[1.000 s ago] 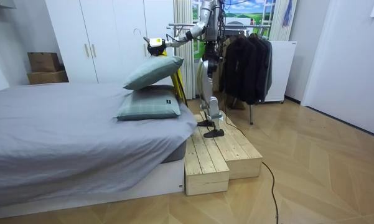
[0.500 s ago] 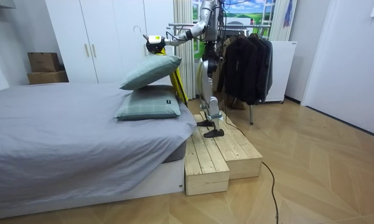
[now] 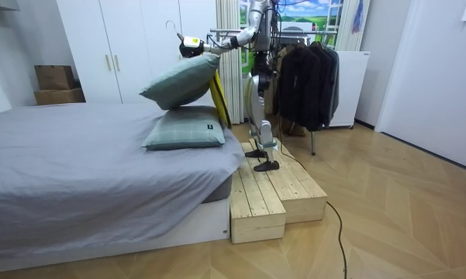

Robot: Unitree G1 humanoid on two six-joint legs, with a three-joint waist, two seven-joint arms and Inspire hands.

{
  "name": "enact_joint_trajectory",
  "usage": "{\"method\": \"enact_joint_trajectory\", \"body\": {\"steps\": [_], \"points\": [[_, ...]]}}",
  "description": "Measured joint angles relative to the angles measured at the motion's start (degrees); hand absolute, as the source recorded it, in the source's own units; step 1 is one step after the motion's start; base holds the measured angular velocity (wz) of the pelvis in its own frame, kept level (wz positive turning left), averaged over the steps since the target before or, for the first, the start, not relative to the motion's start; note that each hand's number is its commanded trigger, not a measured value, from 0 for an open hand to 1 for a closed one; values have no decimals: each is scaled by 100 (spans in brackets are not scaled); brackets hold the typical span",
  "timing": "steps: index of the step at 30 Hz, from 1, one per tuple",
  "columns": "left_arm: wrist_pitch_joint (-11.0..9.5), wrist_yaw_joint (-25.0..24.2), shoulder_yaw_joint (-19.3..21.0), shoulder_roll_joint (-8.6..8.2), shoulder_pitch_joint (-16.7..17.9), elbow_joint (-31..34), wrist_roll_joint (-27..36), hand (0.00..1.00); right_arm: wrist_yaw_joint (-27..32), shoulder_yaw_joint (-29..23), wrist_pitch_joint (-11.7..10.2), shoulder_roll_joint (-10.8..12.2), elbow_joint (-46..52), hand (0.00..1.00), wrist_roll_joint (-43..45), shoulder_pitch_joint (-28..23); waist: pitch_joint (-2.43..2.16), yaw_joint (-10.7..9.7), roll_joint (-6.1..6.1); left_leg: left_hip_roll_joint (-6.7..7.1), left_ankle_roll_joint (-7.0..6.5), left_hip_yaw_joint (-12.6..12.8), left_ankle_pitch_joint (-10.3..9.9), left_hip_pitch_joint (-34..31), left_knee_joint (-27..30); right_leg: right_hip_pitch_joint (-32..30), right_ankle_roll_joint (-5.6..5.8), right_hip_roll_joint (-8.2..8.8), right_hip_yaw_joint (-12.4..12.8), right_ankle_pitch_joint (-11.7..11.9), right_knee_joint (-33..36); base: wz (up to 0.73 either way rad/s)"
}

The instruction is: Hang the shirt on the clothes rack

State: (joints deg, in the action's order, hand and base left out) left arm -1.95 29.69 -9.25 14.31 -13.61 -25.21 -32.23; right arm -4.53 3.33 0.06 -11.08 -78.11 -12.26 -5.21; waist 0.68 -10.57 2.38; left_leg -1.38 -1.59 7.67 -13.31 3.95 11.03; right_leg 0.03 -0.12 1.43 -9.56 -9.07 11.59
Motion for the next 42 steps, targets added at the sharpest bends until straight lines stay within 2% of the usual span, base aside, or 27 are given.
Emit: {"method": "enact_joint_trajectory", "body": {"steps": [5, 6, 8, 10, 11, 12, 17, 21, 26, 32, 36, 42], "points": [[-3, 45, -1, 40, 1, 247, -60, 100, -12, 3, 2, 17, 0, 0, -47, -17, -25, 6, -39, 1, 0, 0, 0, 17, -22, 15, 1, 1, -2, 0, -16, 0], [-14, 219, 0, 51, 2, 436, -114, 100, -12, 2, 3, 18, 0, 0, -86, -34, -26, 19, -40, 3, 0, 0, 0, 22, -22, 21, 1, 5, -2, 1, -16, 0], [-139, 528, 22, 129, 1, 826, -109, 100, -9, 3, 5, 17, 0, 0, -95, -42, -29, 21, -38, 5, 0, 1, 0, 61, -31, 55, 2, 8, -1, 1, -16, 0], [-373, 864, 73, 193, 1, 1270, -116, 100, -7, 7, 14, 12, -15, 0, -95, -78, -41, 16, -41, 5, 0, 3, 0, 187, -62, 206, 2, -1, 6, 1, -84, 0], [-414, 905, 91, 193, 2, 1356, -113, 100, -7, 3, 14, 11, -30, 0, -95, -94, -70, 18, -38, 5, 0, 3, 0, 214, -71, 226, 2, -5, 12, 1, -99, 0], [-468, 988, 141, 198, 4, 1499, -117, 100, -6, -3, 15, 6, -43, 0, -95, -104, -71, 12, -36, 2, 0, 6, 0, 283, -97, 286, 3, -12, 17, 1, -102, -3], [-473, 1140, 194, 196, 175, 1748, -119, 100, 3, -10, 132, -8, -49, 0, -94, -83, -75, 11, -33, 16, 0, 17, 0, 402, -138, 382, 3, -41, 90, 1, -100, -3], [-474, 1178, 217, 196, 230, 1748, -121, 100, -1, -9, 136, -9, -76, 0, -95, -67, -74, 32, -29, 20, 0, 15, 0, 386, -131, 370, 3, -52, 127, 0, -108, 0], [-487, 1469, 235, 197, 233, 1930, -132, 100, 20, -9, 136, -12, -92, 0, -98, -64, -72, 51, -22, 28, 0, 11, 0, 385, -127, 371, 1, -52, 122, 1, -96, 0], [-557, 1497, 237, 197, 268, 2072, -175, 100, 65, -26, 136, -12, -134, 0, -57, -47, -60, 106, -32, 23, 2, 11, 1, 393, -147, 377, 2, -54, 102, 0, -104, 0], [-552, 1470, 236, 197, 324, 2071, -244, 100, 64, -29, 136, -10, -131, 0, 13, -38, -28, 116, -71, 20, 2, 7, 1, 375, -151, 374, 3, -54, 95, 0, -130, 0], [-491, 1453, 236, 197, 361, 2071, -435, 100, 64, -78, 239, -9, -128, 0, 13, -36, -28, 128, -72, 25, 2, 5, 1, 360, -159, 383, 3, -53, 95, 1, -181, 0]]}}
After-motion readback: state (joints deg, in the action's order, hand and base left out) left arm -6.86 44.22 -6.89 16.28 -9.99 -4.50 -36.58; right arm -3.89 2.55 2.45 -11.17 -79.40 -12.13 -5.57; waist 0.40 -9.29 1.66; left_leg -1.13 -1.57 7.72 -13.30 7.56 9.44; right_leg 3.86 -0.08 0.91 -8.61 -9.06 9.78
